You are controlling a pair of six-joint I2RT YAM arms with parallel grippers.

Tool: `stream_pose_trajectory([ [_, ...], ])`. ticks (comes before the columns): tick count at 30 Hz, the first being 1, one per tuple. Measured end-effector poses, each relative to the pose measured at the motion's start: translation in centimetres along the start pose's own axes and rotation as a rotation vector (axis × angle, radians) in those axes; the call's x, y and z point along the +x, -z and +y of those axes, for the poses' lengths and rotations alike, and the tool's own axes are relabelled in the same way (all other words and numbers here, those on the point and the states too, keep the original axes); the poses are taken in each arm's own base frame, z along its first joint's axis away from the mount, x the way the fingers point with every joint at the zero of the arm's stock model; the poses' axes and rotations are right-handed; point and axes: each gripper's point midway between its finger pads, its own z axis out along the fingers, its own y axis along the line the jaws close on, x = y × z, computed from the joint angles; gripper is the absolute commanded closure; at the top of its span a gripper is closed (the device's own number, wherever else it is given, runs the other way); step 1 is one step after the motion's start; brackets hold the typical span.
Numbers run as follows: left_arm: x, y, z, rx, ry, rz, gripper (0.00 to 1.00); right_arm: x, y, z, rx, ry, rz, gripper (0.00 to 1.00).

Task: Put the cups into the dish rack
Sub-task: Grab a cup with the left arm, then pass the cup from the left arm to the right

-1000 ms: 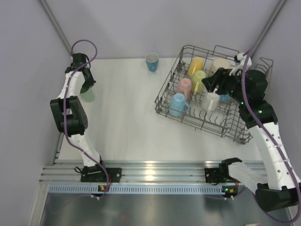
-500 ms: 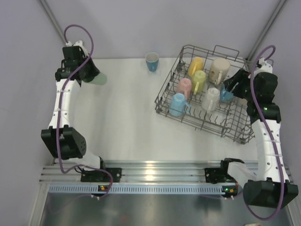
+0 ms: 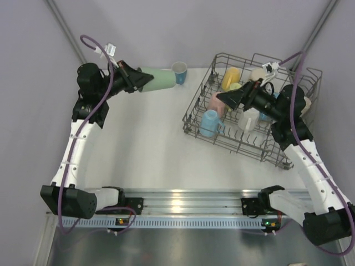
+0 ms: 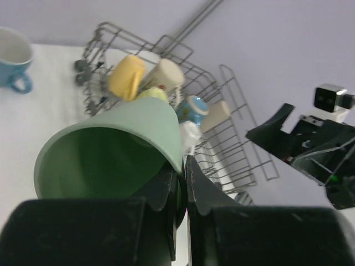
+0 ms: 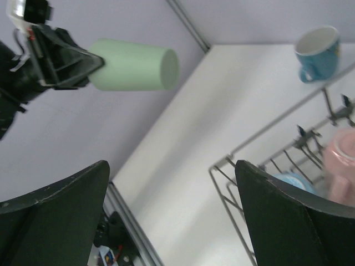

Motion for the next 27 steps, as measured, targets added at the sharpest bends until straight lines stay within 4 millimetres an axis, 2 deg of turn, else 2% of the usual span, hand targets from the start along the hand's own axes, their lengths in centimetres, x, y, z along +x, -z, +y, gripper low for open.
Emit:
stream_pose_trajectory([
  [3,-0.5,-0.2,-3.2,0.144,0.027,-0.021,1.00,-0.3,-0.8,3.5,-0.128,-0.011,-0.029,0.01],
  [7,-0.1,-0.1,-6.2,0.263,0.057,-0.035,1.00,0.0,-1.8,6.3,-0.245,-0.037,-0.039,0.01],
  [16,1.0,1.1,-12.7,0.494,0.068,-0.059,1.00,2.0,-3.7,9.6,-0.373,-0.090,0.009,0.01],
  [21,1.4,1.4,-14.3,0.559,0.082,-0.068,1.00,1.6,-3.5,11.0,-0.423,-0.093,-0.017,0.01],
  [27,1.6,1.6,-15.0,0.599,0.115,-0.075,1.00,1.1,-3.6,11.1,-0.433,-0.100,-0.054,0.01],
])
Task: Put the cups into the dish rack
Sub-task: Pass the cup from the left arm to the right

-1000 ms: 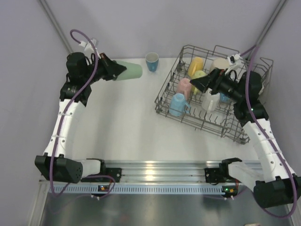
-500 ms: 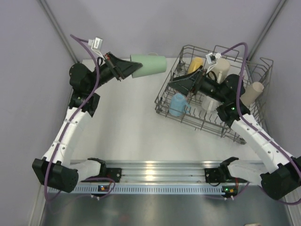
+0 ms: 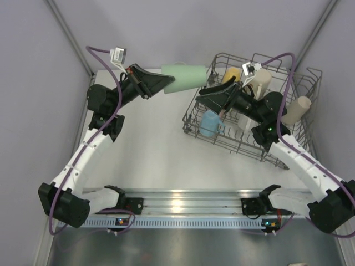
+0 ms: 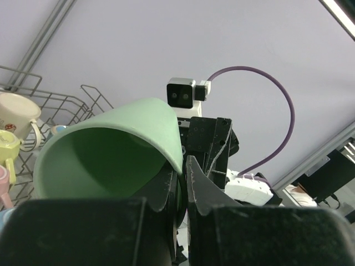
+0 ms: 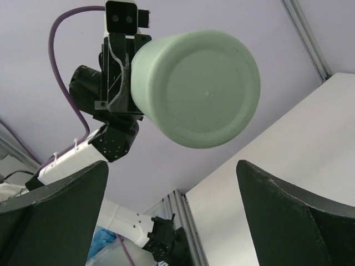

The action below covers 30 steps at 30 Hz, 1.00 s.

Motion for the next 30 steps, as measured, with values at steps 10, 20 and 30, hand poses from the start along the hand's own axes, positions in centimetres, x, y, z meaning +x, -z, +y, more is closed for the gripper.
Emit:
stream_pose_trajectory([
  [10,1.3,0.4,-0.3,0.067,0.044,-0.027,1.00,-1.5,-0.5,1.2,-0.062,-0.020,-0.070,0.05],
  [20,2.2,1.1,-1.4,0.130,0.065,-0.026,1.00,-2.3,-1.1,1.5,-0.109,-0.048,-0.113,0.18],
  [30,2.7,1.2,-1.8,0.164,0.075,-0.027,1.00,-2.3,-1.0,1.3,-0.110,-0.054,-0.126,0.74],
])
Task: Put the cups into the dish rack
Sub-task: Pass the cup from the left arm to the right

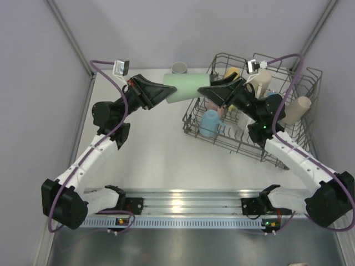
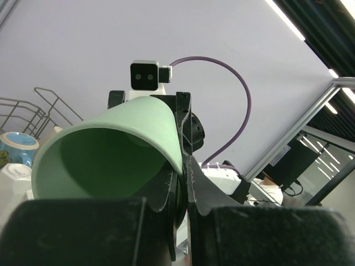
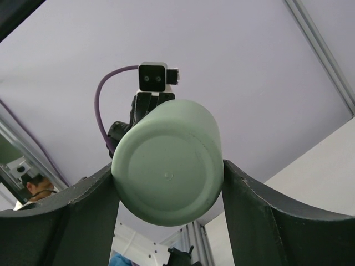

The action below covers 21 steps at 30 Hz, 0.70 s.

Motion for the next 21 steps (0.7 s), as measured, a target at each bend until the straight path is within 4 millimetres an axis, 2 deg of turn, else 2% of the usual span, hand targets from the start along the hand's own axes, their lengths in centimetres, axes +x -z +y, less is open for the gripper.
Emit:
stream_pose_trajectory([
  [2,0.06,-0.11,-0.18,0.010,-0.003,-0.001,1.00,-0.09,0.01,0.11,-0.006,0.002,-0.005,0.83],
  [4,0.19,-0.20,-0.29,0.014,-0.001,0.000,1.00,-0.06,0.11,0.10,-0.010,0.002,-0.010,0.82],
  [7,0.29,-0.24,-0.26,0.015,0.002,0.002,1.00,-0.02,0.24,0.05,-0.015,-0.001,-0.018,0.59],
  [8,0.30,-0.25,-0.25,0.015,0.002,0.002,1.00,-0.03,0.25,0.06,-0.015,-0.001,-0.019,0.47],
  [16,0.54,-0.36,-0.53,0.025,0.003,0.007,1.00,-0.11,0.55,0.41,-0.011,0.009,-0.021,0.43],
  [20,0.58,-0.37,-0.55,0.026,0.003,0.008,1.00,-0.10,0.59,0.44,-0.009,0.009,-0.020,0.30],
  [21,0.58,-0.37,-0.55,0.026,0.003,0.008,1.00,-0.09,0.59,0.43,-0.008,0.008,-0.019,0.30],
])
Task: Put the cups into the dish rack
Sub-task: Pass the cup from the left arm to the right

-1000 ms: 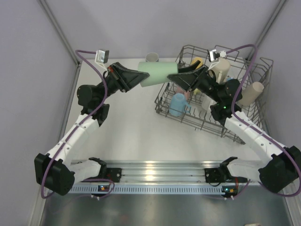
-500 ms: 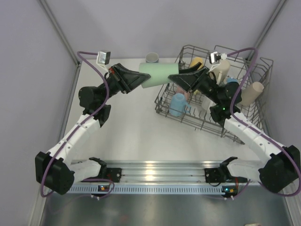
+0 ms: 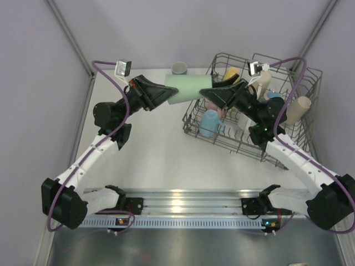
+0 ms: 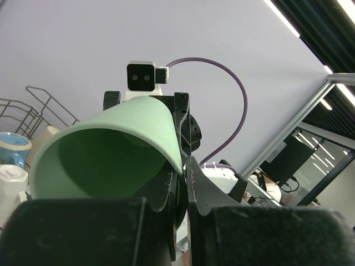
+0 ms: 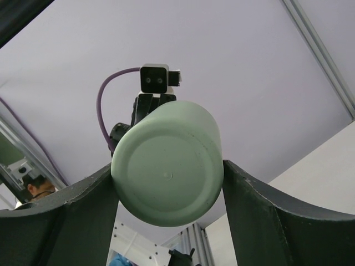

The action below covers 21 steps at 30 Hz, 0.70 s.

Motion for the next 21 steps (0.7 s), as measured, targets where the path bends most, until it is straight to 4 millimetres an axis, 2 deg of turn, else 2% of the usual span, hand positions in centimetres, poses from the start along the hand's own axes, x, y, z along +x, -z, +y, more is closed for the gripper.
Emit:
stream_pose_trajectory([
  [3,0.0,0.0,0.2,-0.002,0.002,0.001,1.00,0.0,0.0,0.0,0.001,0.000,0.000,0.32],
  [8,0.3,-0.1,0.4,0.000,0.006,0.013,1.00,0.2,0.0,-0.1,0.005,-0.004,0.011,0.20],
  [14,1.4,-0.2,1.1,-0.001,0.030,0.055,1.00,0.7,0.1,-0.4,0.015,-0.005,0.031,0.18],
  [16,1.5,-0.2,1.1,-0.001,0.031,0.059,1.00,0.8,0.2,-0.5,0.017,-0.004,0.036,0.24],
  [17,1.5,-0.2,1.1,-0.001,0.031,0.059,1.00,0.8,0.2,-0.6,0.019,-0.003,0.038,0.36],
  [19,1.5,-0.2,1.1,-0.001,0.030,0.060,1.00,0.9,0.2,-0.7,0.023,0.002,0.041,0.48],
  [20,1.5,-0.2,1.1,-0.001,0.030,0.062,1.00,0.9,0.2,-0.7,0.023,0.004,0.042,0.60],
  [21,1.5,-0.2,1.1,-0.001,0.030,0.062,1.00,0.9,0.2,-0.7,0.024,0.005,0.041,0.65],
])
